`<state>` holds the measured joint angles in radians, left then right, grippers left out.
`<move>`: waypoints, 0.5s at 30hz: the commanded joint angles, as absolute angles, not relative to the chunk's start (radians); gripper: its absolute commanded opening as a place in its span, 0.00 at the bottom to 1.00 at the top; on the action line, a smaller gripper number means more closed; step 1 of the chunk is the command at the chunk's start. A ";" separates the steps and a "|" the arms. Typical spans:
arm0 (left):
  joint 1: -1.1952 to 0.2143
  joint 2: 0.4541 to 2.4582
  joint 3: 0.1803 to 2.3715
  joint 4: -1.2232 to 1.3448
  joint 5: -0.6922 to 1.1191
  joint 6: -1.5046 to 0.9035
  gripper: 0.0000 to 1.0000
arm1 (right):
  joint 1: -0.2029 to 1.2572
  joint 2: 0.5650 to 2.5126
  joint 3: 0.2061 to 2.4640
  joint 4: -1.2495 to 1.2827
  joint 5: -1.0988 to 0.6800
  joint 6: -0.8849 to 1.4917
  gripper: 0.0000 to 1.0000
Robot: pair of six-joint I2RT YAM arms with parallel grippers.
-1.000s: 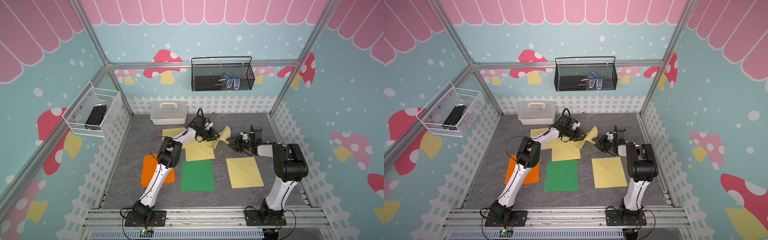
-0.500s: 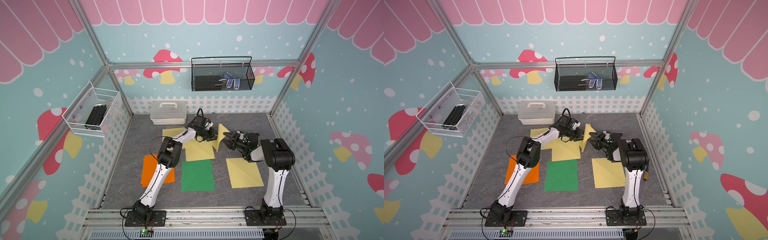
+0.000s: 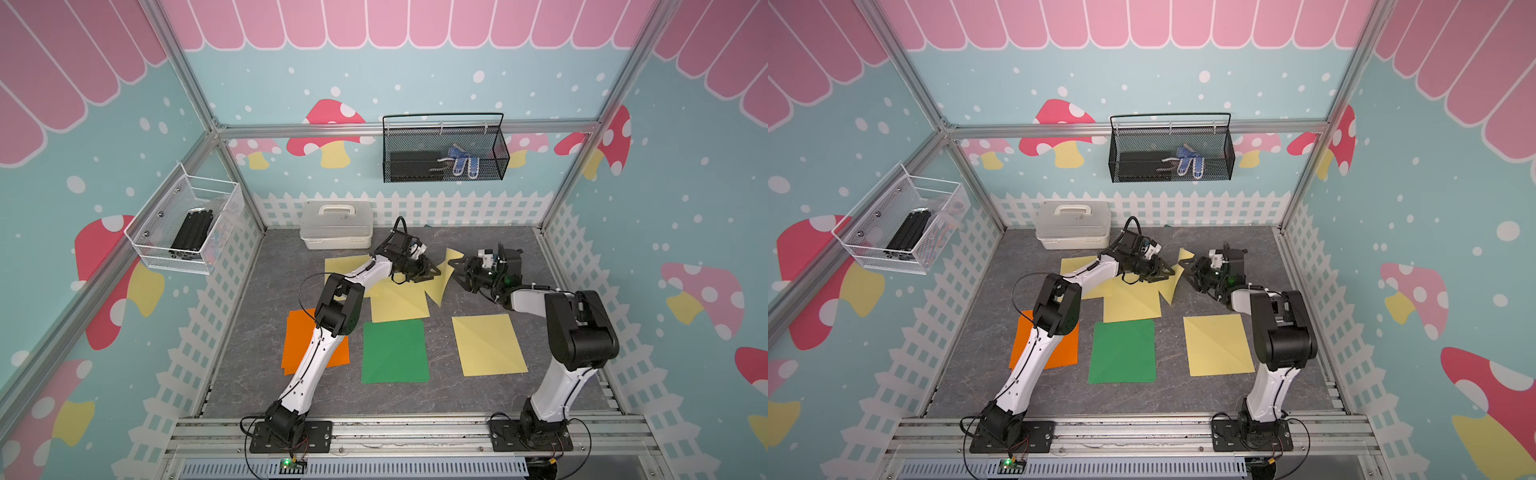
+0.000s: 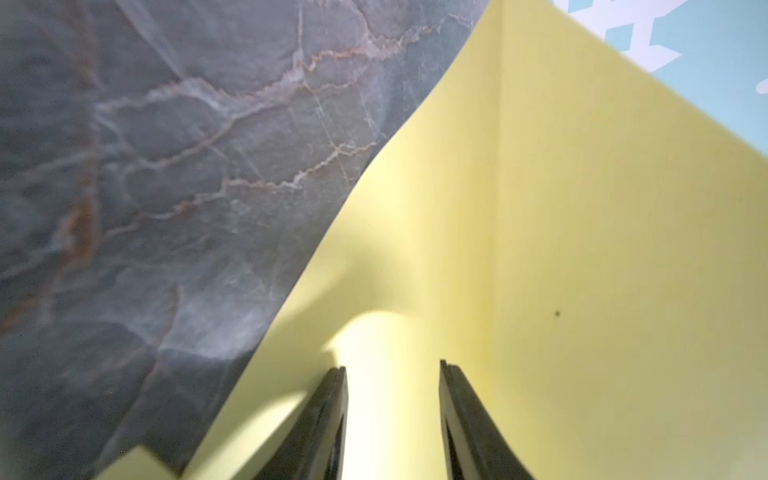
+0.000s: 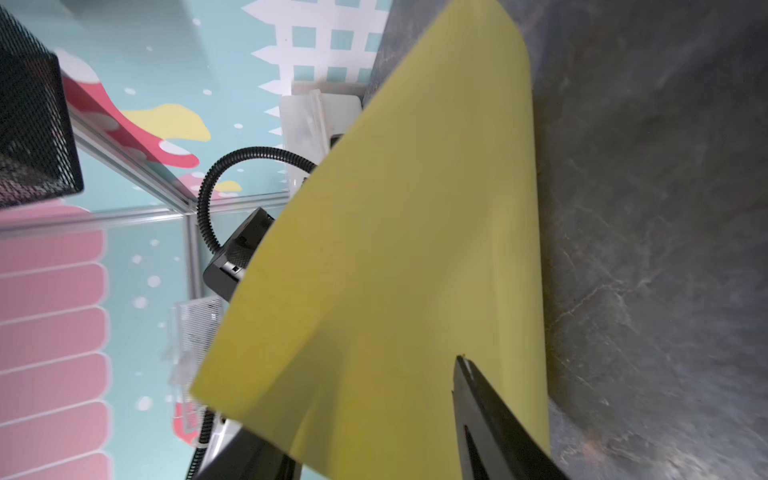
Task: Sort the scattered colored papers by color
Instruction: Pick up the colored paper from the center of the board.
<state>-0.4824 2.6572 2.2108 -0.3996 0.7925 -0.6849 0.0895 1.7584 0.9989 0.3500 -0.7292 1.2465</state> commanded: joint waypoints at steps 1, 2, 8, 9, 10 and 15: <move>-0.488 2.687 2.208 -0.400 0.777 -0.692 0.41 | 0.099 1.731 1.033 -0.042 -0.661 0.961 0.52; -0.488 2.689 2.212 -0.397 0.778 -0.695 0.40 | 0.101 1.747 1.033 -0.033 -0.676 0.974 0.52; -0.487 2.670 2.191 -0.382 0.785 -0.693 0.41 | 0.130 1.837 1.048 -0.047 -0.666 0.989 0.49; -0.486 2.667 2.187 -0.381 0.785 -0.691 0.40 | 0.135 1.848 1.068 -0.113 -0.639 0.960 0.50; -0.486 2.667 2.185 -0.379 0.787 -0.691 0.40 | 0.141 1.854 1.087 -0.174 -0.610 0.925 0.50; -0.481 2.669 2.186 -0.370 0.788 -0.698 0.40 | 0.149 1.839 1.114 -0.340 -0.471 0.822 0.50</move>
<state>-0.4824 2.6572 2.2013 -0.3752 0.7963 -0.6930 0.1455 1.8648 1.0805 -0.1978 -0.5789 0.9184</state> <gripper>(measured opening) 0.405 0.504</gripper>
